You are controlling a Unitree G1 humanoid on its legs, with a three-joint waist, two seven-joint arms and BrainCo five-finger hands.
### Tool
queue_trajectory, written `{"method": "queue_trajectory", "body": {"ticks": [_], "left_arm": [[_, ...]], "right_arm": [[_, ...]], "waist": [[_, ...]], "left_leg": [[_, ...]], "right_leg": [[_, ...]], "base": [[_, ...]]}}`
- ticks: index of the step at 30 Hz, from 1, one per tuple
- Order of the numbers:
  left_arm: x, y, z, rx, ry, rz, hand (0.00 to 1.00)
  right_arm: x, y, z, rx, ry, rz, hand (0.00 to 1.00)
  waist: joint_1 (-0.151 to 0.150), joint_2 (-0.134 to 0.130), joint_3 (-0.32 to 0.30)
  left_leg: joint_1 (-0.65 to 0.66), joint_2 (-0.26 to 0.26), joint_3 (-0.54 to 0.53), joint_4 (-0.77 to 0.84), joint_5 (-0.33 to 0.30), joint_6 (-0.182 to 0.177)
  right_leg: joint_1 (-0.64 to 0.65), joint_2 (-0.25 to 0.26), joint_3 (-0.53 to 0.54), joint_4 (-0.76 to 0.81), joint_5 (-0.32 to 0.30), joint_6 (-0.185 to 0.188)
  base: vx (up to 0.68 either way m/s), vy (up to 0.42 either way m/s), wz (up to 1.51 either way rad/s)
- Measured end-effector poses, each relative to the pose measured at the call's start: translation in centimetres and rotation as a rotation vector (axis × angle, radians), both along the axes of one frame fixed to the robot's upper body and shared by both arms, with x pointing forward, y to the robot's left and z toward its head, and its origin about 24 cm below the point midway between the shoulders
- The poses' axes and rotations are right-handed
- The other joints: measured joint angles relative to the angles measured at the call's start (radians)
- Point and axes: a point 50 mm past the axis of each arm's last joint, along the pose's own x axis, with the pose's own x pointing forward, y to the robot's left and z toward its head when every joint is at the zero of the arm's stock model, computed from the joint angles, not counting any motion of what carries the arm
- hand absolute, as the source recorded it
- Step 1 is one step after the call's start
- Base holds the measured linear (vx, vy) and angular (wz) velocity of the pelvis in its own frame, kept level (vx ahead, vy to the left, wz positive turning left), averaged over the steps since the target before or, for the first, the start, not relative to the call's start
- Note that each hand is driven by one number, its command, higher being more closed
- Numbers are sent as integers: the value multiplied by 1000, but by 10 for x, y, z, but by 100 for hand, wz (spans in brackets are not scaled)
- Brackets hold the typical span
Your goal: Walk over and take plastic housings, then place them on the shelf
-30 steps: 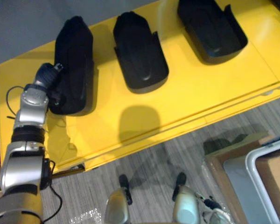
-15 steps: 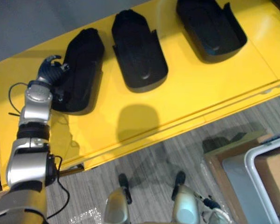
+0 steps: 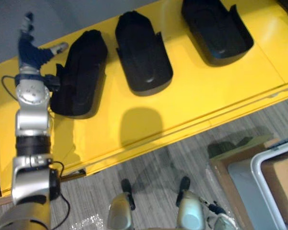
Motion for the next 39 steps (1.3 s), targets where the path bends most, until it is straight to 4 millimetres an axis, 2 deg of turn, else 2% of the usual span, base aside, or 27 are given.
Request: {"method": "queue_trajectory", "body": {"ticks": [4, 6, 9, 12, 16, 19, 20, 22, 24, 26, 28, 32, 34, 37, 39], "left_arm": [[-23, -4, -4, 0, -85, 30, 0], [-45, -16, 2, 4, -216, 14, 0], [-62, -25, 9, 55, -304, -9, 0], [-84, -36, 21, 76, -483, -28, 0], [-125, -24, 10, -16, -705, 68, 0], [-142, -24, 4, -37, -796, 105, 0], [-151, -22, 1, -29, -818, 136, 0], [-164, -18, -2, -30, -865, 217, 0], [-182, -9, -11, -17, -913, 411, 0], [-192, 0, -18, -3, -910, 545, 0], [-196, 8, -29, 0, -866, 674, 0], [-198, 37, -68, -28, -630, 933, 0], [-203, 51, -99, -98, -483, 1068, 0], [-210, 59, -132, -154, -319, 1158, 0], [-214, 61, -147, -184, -250, 1189, 0]], "right_arm": [[-3, -1, -1, 2, 14, -2, 0], [-7, 0, -3, 9, 28, -14, 0], [-10, -1, -4, 13, 38, -27, 0], [-12, -1, -5, 1, 48, -43, 0], [-20, 2, -9, -2, 89, -48, 0], [-21, 4, -9, -6, 101, -43, 0], [-22, 6, -10, -4, 108, -44, 0], [-21, 7, -10, -9, 106, -31, 0], [-26, 7, -11, -34, 117, -34, 0], [-30, 7, -11, -51, 133, -30, 0], [-34, 6, -12, -64, 147, -38, 0], [-36, 4, -11, -96, 160, -51, 0], [-39, 3, -12, -108, 177, -64, 0], [-41, 3, -12, -109, 186, -74, 0], [-42, 4, -13, -112, 196, -81, 0]], "waist": [[3, -1, -1], [4, -5, -3], [3, -4, -8], [-1, -5, -10], [2, -8, -83], [7, -8, -100], [8, -10, -123], [10, -9, -134], [10, -6, -156], [14, -5, -173], [32, -4, -184], [46, 4, -191], [55, 6, -192], [62, 4, -194], [64, 1, -196]], "left_leg": [[15, 1, 2, 0, -6, 1], [36, 3, 20, 0, -16, 2], [41, 2, 28, 3, -28, 3], [48, 1, 27, 3, -29, 5], [60, 2, 26, -4, -30, 5], [81, 1, 23, -8, -30, 5], [81, 1, 22, -12, -30, 5], [96, -1, 17, -29, -29, 4], [112, -5, -5, -47, -25, 0], [113, -8, -15, -66, -15, 0], [113, -12, -26, -87, 0, -1], [115, -12, -53, -118, 28, -4], [116, -12, -60, -128, 36, -4], [114, -12, -64, -127, 37, -4], [114, -12, -66, -127, 37, -4]], "right_leg": [[16, 5, 4, -12, 2, 0], [35, 10, 17, -36, 15, 0], [36, 12, 33, -54, 29, 5], [55, 14, 30, -78, 43, 5], [73, 20, 28, -97, 43, 6], [105, 21, 23, -111, 43, 6], [107, 22, 21, -117, 44, 8], [123, 22, 13, -122, 45, 9], [154, 22, -9, -135, 45, 9], [162, 22, -26, -140, 44, 8], [165, 23, -36, -141, 41, 4], [171, 29, -63, -141, 36, -2], [172, 30, -72, -141, 35, -4], [174, 30, -76, -141, 34, -5], [174, 30, -77, -139, 30, -3]], "base": [[8, 1, -5], [6, 19, -18], [-3, 28, -21], [0, 6, -1], [17, -6, 0], [26, 1, 6], [2, 3, 5], [1, -1, 9], [-12, 0, 19], [-6, -4, 22], [-4, -15, 21], [3, -24, 19], [9, -12, 11], [-9, 4, 4], [-8, 4, 4]]}}
